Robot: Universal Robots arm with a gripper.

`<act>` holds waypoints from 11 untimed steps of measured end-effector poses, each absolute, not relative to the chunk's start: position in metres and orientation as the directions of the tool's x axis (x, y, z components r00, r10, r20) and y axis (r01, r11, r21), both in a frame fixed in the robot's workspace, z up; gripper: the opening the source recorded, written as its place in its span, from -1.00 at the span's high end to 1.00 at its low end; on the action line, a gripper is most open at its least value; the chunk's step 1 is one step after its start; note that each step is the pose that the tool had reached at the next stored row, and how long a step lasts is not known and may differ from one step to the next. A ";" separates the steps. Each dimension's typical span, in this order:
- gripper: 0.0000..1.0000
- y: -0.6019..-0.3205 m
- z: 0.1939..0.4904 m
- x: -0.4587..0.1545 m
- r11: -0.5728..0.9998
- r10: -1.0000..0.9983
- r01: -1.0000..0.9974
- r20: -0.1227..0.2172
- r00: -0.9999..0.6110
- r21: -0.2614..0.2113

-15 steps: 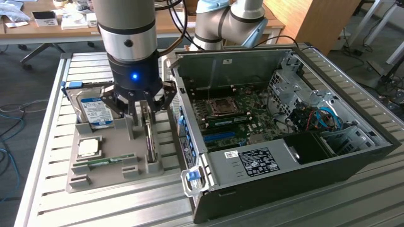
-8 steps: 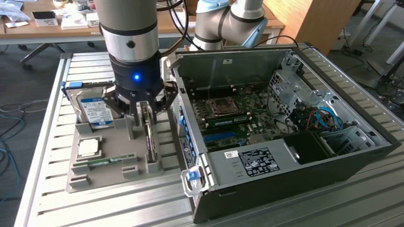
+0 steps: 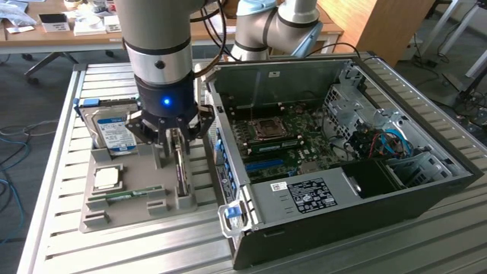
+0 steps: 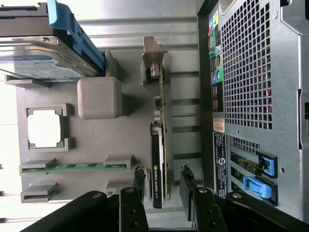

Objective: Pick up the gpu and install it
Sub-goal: 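Pick up the gpu and move the gpu toward the slot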

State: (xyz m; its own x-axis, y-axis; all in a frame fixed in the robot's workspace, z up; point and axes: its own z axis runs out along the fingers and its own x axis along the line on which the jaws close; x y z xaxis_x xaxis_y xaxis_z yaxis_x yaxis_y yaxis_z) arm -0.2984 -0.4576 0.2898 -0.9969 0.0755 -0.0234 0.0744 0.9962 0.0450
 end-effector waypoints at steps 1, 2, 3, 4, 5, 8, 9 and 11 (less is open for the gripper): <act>0.14 -0.458 0.288 -0.298 0.996 0.075 0.074 -0.023 -0.997 0.045; 0.14 -0.458 0.286 -0.298 0.996 0.075 0.074 -0.023 -0.997 0.045; 0.14 -0.458 0.285 -0.298 0.996 0.075 0.074 -0.023 -0.997 0.045; 0.14 -0.458 0.284 -0.297 0.996 0.075 0.074 -0.023 -0.997 0.045; 0.14 -0.458 0.284 -0.297 0.996 0.075 0.074 -0.023 -0.997 0.045; 0.14 -0.458 0.284 -0.297 0.996 0.076 0.074 -0.023 -0.997 0.045; 0.14 -0.458 0.284 -0.297 0.996 0.076 0.074 -0.023 -0.997 0.045; 0.14 -0.458 0.283 -0.297 0.996 0.075 0.074 -0.024 -0.997 0.045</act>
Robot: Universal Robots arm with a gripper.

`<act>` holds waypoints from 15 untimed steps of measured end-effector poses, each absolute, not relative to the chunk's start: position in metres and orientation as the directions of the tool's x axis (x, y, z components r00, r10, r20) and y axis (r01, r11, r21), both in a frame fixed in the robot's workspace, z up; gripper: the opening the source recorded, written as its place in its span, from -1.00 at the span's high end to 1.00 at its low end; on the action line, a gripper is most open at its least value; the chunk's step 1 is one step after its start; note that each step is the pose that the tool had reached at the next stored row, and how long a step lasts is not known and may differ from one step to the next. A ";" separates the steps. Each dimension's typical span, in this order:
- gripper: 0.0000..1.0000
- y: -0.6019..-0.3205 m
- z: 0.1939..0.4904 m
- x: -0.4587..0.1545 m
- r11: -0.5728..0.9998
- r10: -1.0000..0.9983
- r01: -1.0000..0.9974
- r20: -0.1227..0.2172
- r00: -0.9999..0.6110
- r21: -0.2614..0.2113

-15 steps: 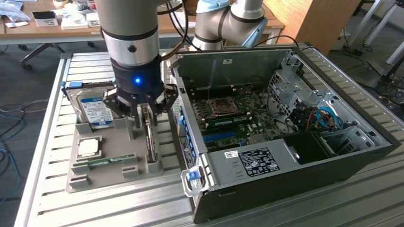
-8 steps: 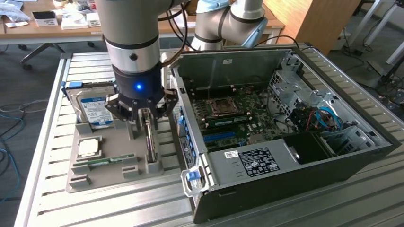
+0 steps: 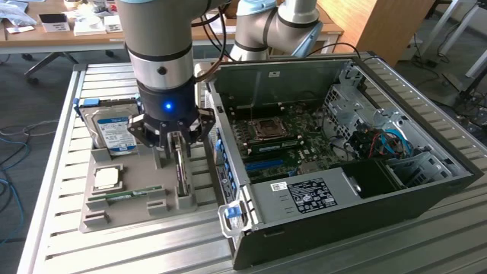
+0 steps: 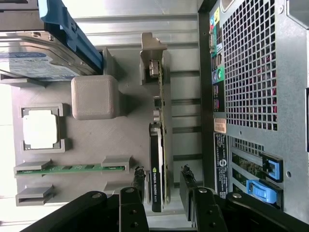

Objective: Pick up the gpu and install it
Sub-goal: 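Pick up the gpu and move the gpu toward the slot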

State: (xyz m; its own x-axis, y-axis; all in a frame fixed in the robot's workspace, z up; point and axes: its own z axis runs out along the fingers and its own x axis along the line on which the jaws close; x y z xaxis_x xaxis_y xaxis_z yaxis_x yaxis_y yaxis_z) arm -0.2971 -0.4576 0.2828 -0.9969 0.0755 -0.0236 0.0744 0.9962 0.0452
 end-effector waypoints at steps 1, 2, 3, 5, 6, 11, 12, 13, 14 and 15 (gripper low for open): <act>0.14 -0.458 0.282 -0.297 0.996 0.076 0.074 -0.023 -0.997 0.045; 0.14 -0.458 0.281 -0.297 0.996 0.076 0.074 -0.023 -0.997 0.045; 0.14 -0.458 0.279 -0.297 0.996 0.075 0.074 -0.023 -0.997 0.045; 0.14 -0.458 0.275 -0.297 0.996 0.075 0.074 -0.023 -0.997 0.045; 0.14 -0.458 0.274 -0.297 0.996 0.075 0.074 -0.023 -0.997 0.045; 0.14 -0.458 0.265 -0.297 0.996 0.075 0.074 -0.023 -0.997 0.044; 0.14 -0.458 0.264 -0.297 0.996 0.075 0.074 -0.023 -0.997 0.044; 0.14 -0.458 0.263 -0.297 0.996 0.075 0.074 -0.023 -0.997 0.044; 0.14 -0.458 0.261 -0.297 0.996 0.075 0.074 -0.023 -0.997 0.044; 0.14 -0.458 0.261 -0.297 0.996 0.075 0.074 -0.023 -0.997 0.044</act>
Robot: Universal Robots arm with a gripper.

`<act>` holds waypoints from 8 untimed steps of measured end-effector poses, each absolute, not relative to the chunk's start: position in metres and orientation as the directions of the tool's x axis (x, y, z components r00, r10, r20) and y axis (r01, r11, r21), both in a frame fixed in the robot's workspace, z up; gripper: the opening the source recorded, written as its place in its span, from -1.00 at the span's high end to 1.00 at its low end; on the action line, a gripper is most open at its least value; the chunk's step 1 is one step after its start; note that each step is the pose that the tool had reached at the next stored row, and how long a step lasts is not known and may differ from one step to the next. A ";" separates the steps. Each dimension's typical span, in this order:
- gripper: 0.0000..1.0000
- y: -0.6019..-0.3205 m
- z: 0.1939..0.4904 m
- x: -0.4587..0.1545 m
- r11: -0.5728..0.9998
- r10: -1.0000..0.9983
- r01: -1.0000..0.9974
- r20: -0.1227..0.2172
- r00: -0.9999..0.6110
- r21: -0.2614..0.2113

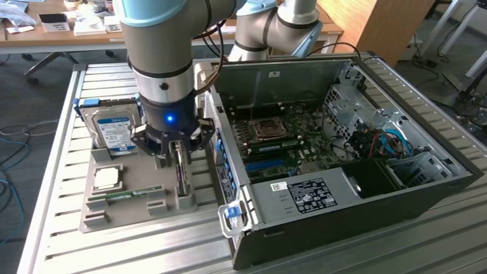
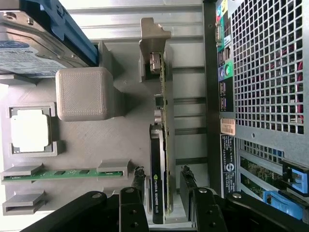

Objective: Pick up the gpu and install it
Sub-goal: 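Pick up the gpu and move the gpu toward the slot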

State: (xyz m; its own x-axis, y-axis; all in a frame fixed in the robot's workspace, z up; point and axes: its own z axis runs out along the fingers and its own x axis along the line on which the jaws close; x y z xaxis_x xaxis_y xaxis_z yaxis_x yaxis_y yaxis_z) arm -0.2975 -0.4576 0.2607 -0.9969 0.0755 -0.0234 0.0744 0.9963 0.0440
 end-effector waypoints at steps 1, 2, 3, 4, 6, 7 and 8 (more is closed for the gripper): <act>0.14 -0.458 0.260 -0.298 0.996 0.076 0.074 -0.023 -0.997 0.044; 0.14 -0.458 0.260 -0.298 0.996 0.076 0.074 -0.023 -0.997 0.044; 0.14 -0.458 0.259 -0.298 0.996 0.075 0.074 -0.023 -0.997 0.044; 0.14 -0.458 0.258 -0.298 0.996 0.075 0.074 -0.023 -0.997 0.044; 0.14 -0.458 0.256 -0.298 0.996 0.075 0.074 -0.023 -0.997 0.044; 0.14 -0.457 0.255 -0.298 0.996 0.076 0.074 -0.023 -0.997 0.044; 0.14 -0.457 0.254 -0.298 0.996 0.075 0.074 -0.023 -0.997 0.044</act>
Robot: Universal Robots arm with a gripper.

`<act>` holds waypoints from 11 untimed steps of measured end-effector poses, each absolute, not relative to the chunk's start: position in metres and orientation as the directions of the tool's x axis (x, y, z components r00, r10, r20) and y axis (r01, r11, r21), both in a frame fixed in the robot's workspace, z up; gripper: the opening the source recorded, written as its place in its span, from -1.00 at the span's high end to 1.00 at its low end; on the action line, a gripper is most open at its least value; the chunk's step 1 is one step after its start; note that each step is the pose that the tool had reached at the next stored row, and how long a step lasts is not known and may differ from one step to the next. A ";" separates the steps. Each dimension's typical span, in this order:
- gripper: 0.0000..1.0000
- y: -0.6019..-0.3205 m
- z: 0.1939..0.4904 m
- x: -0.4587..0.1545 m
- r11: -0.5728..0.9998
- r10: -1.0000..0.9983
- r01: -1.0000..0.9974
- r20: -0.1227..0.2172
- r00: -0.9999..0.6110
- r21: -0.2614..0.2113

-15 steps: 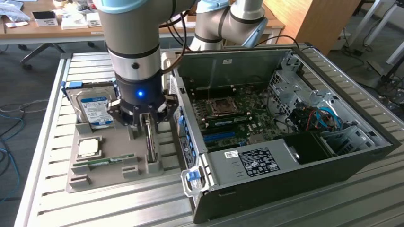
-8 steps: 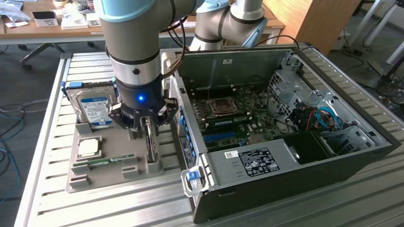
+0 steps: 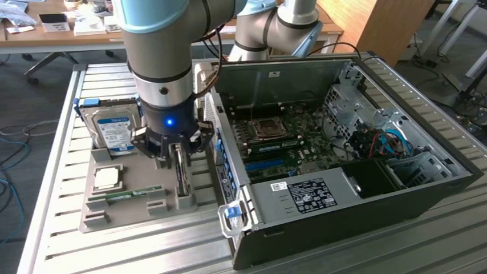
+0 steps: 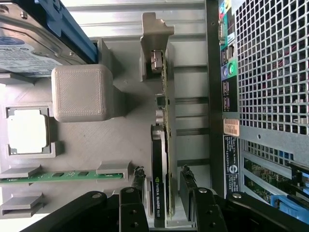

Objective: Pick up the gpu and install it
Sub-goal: 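Pick up the gpu and move the gpu toward the slot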

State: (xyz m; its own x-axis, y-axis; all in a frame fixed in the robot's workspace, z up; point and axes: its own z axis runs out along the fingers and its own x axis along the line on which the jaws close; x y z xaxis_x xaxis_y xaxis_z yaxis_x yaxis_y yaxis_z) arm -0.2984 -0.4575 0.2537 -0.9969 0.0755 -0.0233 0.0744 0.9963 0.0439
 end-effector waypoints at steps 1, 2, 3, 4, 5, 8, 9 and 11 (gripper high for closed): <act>0.14 -0.457 0.252 -0.298 0.996 0.075 0.074 -0.023 -0.997 0.044; 0.14 -0.457 0.251 -0.298 0.996 0.075 0.074 -0.023 -0.997 0.044; 0.14 -0.457 0.250 -0.298 0.996 0.075 0.074 -0.023 -0.997 0.044; 0.14 -0.457 0.250 -0.298 0.996 0.075 0.074 -0.023 -0.997 0.044; 0.14 -0.457 0.249 -0.298 0.996 0.075 0.074 -0.023 -0.997 0.044; 0.14 -0.456 0.248 -0.298 0.996 0.076 0.075 -0.023 -0.997 0.044; 0.14 -0.455 0.247 -0.298 0.996 0.076 0.075 -0.023 -0.997 0.044; 0.14 -0.453 0.246 -0.298 0.996 0.076 0.075 -0.023 -0.997 0.044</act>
State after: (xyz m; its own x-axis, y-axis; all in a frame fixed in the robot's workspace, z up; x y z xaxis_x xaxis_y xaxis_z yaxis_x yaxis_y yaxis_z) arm -0.2984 -0.4526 0.2465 -0.9969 0.0756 -0.0234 0.0746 0.9962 0.0439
